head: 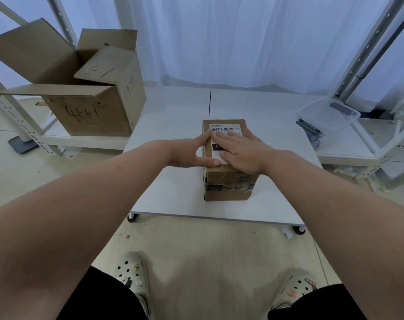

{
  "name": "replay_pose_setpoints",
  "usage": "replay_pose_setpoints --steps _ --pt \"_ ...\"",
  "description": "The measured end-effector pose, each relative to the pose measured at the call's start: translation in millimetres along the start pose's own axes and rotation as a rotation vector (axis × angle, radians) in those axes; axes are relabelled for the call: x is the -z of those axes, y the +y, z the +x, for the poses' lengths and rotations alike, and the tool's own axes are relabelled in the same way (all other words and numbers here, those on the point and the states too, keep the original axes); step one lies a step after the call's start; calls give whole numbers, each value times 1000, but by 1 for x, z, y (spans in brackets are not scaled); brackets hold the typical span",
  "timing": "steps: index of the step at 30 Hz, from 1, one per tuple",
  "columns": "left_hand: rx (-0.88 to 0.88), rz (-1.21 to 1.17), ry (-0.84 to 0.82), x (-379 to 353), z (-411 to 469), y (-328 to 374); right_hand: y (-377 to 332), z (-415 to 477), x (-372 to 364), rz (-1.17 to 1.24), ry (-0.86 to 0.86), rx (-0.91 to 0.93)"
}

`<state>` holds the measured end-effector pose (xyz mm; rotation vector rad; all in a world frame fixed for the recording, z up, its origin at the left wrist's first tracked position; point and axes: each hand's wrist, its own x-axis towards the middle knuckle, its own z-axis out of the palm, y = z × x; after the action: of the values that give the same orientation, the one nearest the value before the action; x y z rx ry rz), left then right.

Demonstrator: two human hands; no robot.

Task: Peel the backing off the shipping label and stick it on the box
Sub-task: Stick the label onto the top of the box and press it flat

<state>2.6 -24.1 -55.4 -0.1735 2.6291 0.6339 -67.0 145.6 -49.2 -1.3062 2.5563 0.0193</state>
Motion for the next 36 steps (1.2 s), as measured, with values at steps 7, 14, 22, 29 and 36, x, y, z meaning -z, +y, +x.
replay_pose_setpoints --steps 7,14,22,29,36 --pt "-1 -13 32 -1 4 -5 -1 15 0 7 23 -84" --pt "56 125 301 5 25 -4 6 -5 1 -16 170 148" --pt "-51 -109 360 5 37 -7 5 11 -2 -61 124 17" --pt "-50 -91 346 2 39 -12 -4 32 -3 -31 96 -102" --pt "3 -2 315 2 39 -11 3 36 0 -68 89 -163"
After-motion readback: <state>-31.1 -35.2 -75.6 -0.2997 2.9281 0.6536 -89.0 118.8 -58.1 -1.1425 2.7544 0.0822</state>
